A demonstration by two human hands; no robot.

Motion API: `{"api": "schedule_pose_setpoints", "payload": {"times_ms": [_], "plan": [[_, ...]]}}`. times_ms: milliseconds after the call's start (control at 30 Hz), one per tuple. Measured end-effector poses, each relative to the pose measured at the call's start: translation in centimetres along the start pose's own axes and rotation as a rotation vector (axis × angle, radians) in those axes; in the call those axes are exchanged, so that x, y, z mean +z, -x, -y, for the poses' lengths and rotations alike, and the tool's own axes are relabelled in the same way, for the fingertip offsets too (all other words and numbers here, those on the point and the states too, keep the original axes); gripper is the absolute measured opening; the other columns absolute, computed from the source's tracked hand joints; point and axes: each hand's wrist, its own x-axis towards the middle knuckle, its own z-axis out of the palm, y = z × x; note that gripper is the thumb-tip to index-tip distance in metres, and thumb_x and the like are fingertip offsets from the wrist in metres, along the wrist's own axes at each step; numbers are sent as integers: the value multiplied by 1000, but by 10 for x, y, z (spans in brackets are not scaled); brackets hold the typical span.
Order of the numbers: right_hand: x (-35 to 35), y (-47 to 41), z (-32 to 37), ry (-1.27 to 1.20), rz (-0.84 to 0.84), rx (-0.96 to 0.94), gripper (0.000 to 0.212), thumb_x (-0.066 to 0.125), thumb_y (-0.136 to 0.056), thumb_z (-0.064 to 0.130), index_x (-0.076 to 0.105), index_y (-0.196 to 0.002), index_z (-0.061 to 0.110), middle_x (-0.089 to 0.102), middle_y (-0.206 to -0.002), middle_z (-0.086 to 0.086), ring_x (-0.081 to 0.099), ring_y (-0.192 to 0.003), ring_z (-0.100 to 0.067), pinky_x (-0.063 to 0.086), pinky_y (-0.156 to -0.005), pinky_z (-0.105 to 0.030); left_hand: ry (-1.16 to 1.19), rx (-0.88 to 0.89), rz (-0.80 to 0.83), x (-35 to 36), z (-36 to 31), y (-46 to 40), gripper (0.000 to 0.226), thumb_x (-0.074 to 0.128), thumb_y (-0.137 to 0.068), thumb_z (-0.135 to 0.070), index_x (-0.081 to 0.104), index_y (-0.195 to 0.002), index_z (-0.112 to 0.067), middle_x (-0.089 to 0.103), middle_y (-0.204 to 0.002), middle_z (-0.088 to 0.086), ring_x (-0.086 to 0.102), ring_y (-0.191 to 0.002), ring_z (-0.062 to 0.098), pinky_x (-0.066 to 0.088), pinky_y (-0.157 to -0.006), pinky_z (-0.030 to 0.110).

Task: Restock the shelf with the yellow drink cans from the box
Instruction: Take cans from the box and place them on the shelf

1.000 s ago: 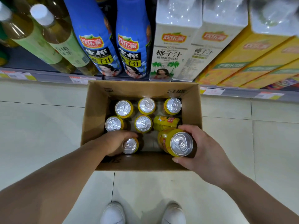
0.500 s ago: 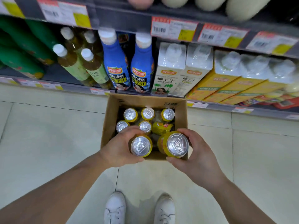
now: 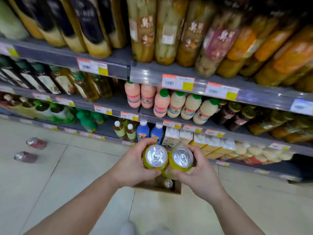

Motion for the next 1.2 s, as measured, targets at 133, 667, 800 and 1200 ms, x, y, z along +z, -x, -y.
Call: {"api": "schedule_pose_setpoints", "payload": {"times_ms": [133,667,800,1200], "plan": [[-40,11,90,21,-28,-114,70,83,-56,31,50,-118,38,64,-108,20,58,-101,3,45,-85,-17,-78,66,-88,-39,-91,30,71,88,-55,-26,50,-114,-38,65,-106,-17,62,-97,1,49,-84,19],[-104,56,331,-1,-2,-478,52,81,-69,30,55,-114,37,66,-103,19,64,-90,2,47,-69,-13,-20,202,-487,-169,-292,162,51,85,-65,-30,56,-105,-44,70,-102,-9,67,-87,3,56,-78,27],[-85,59,369,-19,37,-520,49,81,-69,33,57,-111,38,67,-102,17,64,-92,1,50,-76,-21,23,208,-557,-192,-290,191,50,84,-65,-32,58,-106,-42,71,-99,-11,68,-84,0,55,-74,24],[80,44,502,-21,55,-613,54,79,-68,44,55,-115,36,66,-106,14,64,-94,-8,52,-74,-29,-36,226,-659,-389,-252,265,50,81,-72,-28,55,-115,-36,68,-101,-14,66,-79,-7,48,-59,9]]}}
